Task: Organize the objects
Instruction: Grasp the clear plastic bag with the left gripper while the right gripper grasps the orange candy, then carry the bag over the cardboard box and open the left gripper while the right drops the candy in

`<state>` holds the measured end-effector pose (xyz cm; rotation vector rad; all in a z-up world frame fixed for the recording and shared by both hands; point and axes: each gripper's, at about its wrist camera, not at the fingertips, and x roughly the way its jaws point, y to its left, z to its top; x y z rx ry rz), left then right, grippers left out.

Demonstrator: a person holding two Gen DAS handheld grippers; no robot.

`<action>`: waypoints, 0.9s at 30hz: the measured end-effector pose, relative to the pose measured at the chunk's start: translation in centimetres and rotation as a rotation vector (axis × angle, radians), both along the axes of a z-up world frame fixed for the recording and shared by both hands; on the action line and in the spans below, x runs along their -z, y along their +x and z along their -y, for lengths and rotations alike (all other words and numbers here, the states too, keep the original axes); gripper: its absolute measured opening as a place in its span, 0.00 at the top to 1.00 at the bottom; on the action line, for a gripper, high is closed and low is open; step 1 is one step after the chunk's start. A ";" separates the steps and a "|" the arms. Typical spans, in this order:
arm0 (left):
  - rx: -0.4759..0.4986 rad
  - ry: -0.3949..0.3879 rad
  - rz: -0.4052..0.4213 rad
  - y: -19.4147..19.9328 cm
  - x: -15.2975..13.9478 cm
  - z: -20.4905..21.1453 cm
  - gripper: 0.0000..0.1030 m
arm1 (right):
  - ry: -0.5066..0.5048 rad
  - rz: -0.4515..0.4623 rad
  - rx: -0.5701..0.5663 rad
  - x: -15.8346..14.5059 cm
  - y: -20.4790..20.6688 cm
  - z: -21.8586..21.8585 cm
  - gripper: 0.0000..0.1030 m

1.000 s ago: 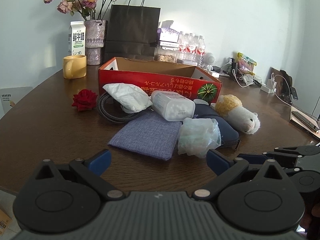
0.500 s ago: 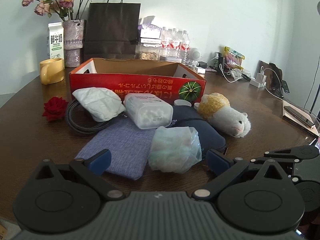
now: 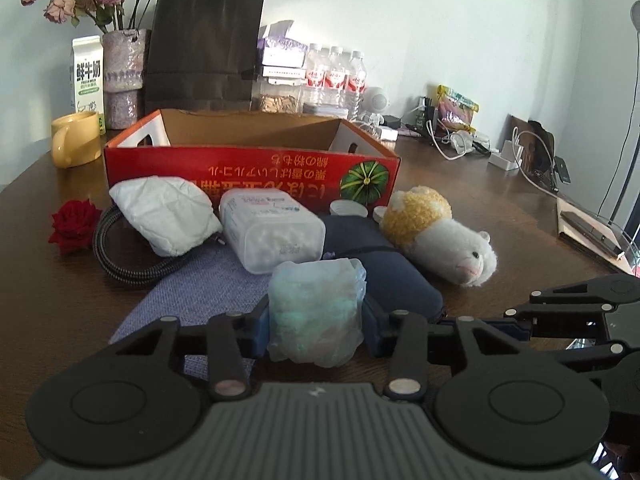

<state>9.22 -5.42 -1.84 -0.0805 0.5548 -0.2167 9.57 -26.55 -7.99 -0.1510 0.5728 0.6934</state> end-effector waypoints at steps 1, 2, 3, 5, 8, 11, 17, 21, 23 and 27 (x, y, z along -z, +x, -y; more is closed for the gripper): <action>0.001 0.002 0.009 0.0 -0.3 0.0 0.57 | 0.005 0.004 -0.010 -0.3 0.0 0.0 0.89; 0.003 0.002 0.017 -0.1 -0.6 0.0 0.58 | 0.008 0.012 -0.017 -0.6 0.1 0.0 0.89; 0.005 0.001 0.028 -0.1 -1.0 -0.1 0.58 | 0.010 0.022 -0.021 -1.0 0.2 0.0 0.89; 0.008 0.004 0.046 0.0 -1.7 -0.2 0.58 | 0.015 0.039 -0.026 -1.6 0.4 0.0 0.89; 0.003 0.003 0.070 0.3 -2.7 -0.4 0.58 | 0.021 0.063 -0.033 -2.5 1.1 -0.2 0.89; 0.004 -0.001 0.093 0.6 -3.7 -0.7 0.58 | 0.026 0.080 -0.030 -3.1 2.2 -0.5 0.89; -0.018 0.013 0.138 2.6 -5.6 -1.6 0.58 | 0.045 0.120 -0.007 -4.4 4.7 -1.1 0.89; -0.037 0.023 0.169 4.5 -6.9 -2.3 0.58 | 0.060 0.152 0.020 -5.5 7.1 -1.5 0.89; -0.042 0.026 0.186 5.4 -7.6 -2.6 0.58 | 0.067 0.166 0.035 -6.0 8.4 -1.7 0.89; -0.054 0.026 0.210 7.7 -8.6 -3.2 0.58 | 0.076 0.187 0.063 -6.9 11.3 -2.5 0.89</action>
